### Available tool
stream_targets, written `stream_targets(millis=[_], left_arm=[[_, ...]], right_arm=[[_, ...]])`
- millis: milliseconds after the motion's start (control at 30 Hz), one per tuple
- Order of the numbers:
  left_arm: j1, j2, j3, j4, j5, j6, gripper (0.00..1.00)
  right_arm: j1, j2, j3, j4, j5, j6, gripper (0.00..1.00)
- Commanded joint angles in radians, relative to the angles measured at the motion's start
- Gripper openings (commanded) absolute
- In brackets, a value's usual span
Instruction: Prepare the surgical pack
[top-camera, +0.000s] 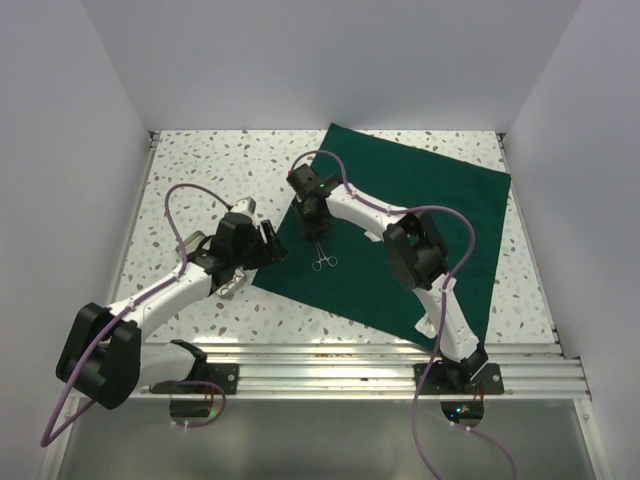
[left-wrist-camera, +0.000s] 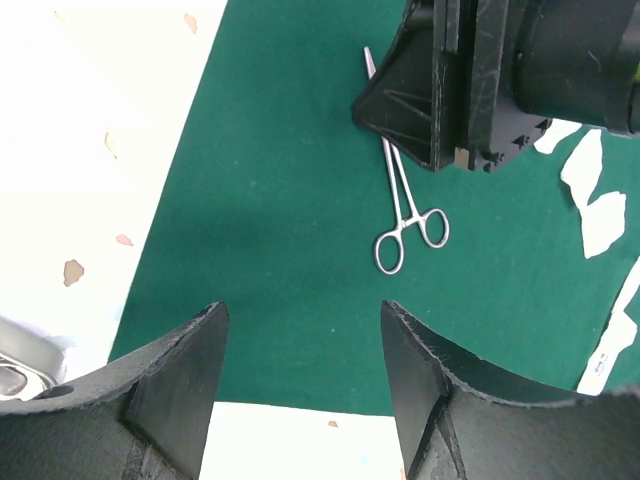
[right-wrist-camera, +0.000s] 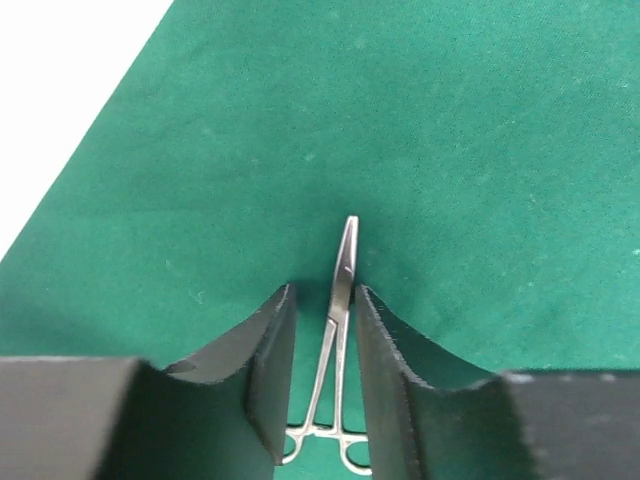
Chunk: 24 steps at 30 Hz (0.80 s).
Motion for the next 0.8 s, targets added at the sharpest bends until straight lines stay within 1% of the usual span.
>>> stream_targets(millis=[0, 33, 167, 233, 267, 333, 467, 633, 733, 767], left_arm=[[0.010, 0.003, -0.006, 0.049, 0.025, -0.003, 0.66], [0.010, 0.006, -0.005, 0.052, 0.033, 0.000, 0.66], [0.010, 0.032, -0.003, 0.088, 0.088, 0.014, 0.66], [0.010, 0.049, -0.009, 0.144, 0.143, 0.020, 0.66], [0.010, 0.072, -0.009, 0.170, 0.175, 0.020, 0.66], [0.010, 0.097, -0.011, 0.204, 0.211, 0.018, 0.66], [0.010, 0.182, -0.016, 0.331, 0.298, 0.008, 0.67], [0.008, 0.296, -0.003, 0.456, 0.349, -0.025, 0.67], [0.007, 0.386, -0.008, 0.606, 0.398, -0.072, 0.66], [0.002, 0.399, -0.011, 0.631, 0.400, -0.089, 0.66]], right_arm=[[0.002, 0.037, 0.032, -0.045, 0.018, -0.008, 0.32], [0.002, 0.037, 0.032, -0.051, 0.022, -0.005, 0.25], [0.003, 0.010, 0.019, -0.051, 0.048, 0.009, 0.12], [0.002, -0.021, 0.009, -0.042, 0.067, 0.012, 0.06], [0.002, -0.033, 0.006, -0.036, 0.077, 0.012, 0.01], [0.002, -0.070, -0.014, -0.015, 0.082, 0.008, 0.00], [0.000, -0.150, -0.080, 0.047, 0.073, 0.001, 0.00], [-0.006, -0.211, -0.161, 0.105, 0.044, 0.008, 0.00], [-0.011, -0.250, -0.212, 0.148, 0.011, 0.017, 0.00], [-0.015, -0.254, -0.221, 0.157, 0.001, 0.023, 0.00]])
